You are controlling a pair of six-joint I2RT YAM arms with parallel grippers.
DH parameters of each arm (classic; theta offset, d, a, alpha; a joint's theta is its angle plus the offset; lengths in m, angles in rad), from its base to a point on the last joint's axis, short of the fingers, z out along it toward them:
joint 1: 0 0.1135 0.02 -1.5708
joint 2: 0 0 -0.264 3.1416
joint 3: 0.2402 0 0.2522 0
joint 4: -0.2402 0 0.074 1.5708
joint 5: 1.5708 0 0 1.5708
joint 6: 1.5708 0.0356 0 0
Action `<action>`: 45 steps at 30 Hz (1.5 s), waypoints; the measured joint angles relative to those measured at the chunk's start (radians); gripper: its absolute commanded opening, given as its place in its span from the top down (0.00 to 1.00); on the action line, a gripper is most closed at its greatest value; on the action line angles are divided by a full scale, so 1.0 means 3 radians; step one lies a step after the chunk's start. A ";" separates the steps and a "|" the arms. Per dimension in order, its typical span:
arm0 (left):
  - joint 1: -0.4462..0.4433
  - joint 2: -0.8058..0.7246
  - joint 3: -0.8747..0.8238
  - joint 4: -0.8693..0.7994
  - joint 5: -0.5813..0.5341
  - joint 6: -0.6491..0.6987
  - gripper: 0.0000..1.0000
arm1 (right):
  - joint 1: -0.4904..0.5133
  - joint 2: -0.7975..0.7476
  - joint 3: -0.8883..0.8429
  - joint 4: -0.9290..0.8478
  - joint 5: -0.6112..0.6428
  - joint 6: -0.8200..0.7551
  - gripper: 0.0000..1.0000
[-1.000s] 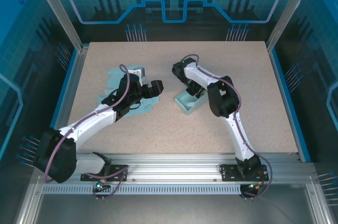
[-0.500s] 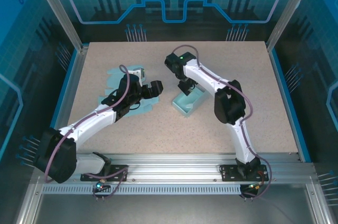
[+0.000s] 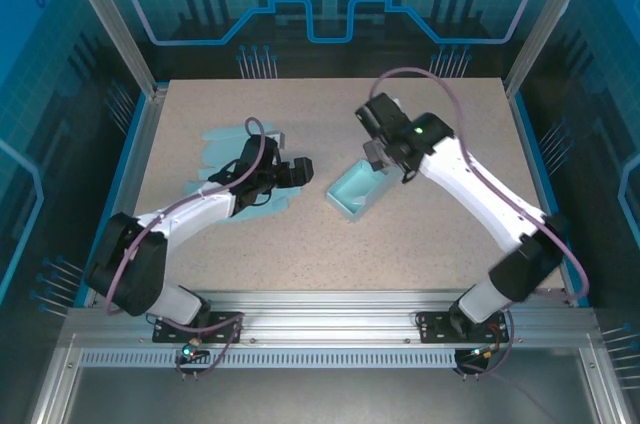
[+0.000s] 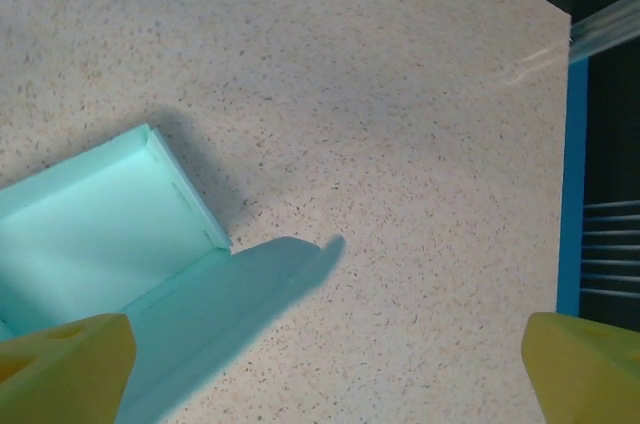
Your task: Fold the paper box
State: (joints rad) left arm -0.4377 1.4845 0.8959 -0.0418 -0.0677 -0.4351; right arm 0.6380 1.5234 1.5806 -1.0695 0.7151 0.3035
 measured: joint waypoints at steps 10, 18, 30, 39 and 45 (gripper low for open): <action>-0.0273 0.0755 0.0779 -0.0296 -0.0528 0.0591 0.11 | -0.0818 -0.1472 -0.1706 0.0389 -0.0231 0.0945 0.00; -0.0384 0.1408 0.1242 -0.0516 -0.0835 0.0917 0.17 | -0.1087 -0.1855 -0.2449 0.0753 -0.0806 0.1298 0.00; -0.0591 0.1623 0.1272 -0.0617 -0.0903 0.1020 0.17 | -0.1156 -0.1486 -0.2815 0.1293 -0.1329 0.1345 0.00; -0.0916 0.1344 0.0703 -0.0561 -0.0725 0.0706 0.16 | -0.1383 -0.1338 -0.2789 0.1361 -0.1390 0.1307 0.00; -0.1214 0.1186 0.0535 -0.0270 -0.0374 0.0392 0.16 | -0.1499 -0.1336 -0.2733 0.1278 -0.1311 0.1297 0.00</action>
State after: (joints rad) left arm -0.8021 1.8404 1.0565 -0.1226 -0.1799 -0.3176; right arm 0.1883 1.1225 0.7609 -0.6861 0.3218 0.6926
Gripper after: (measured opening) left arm 0.840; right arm 0.997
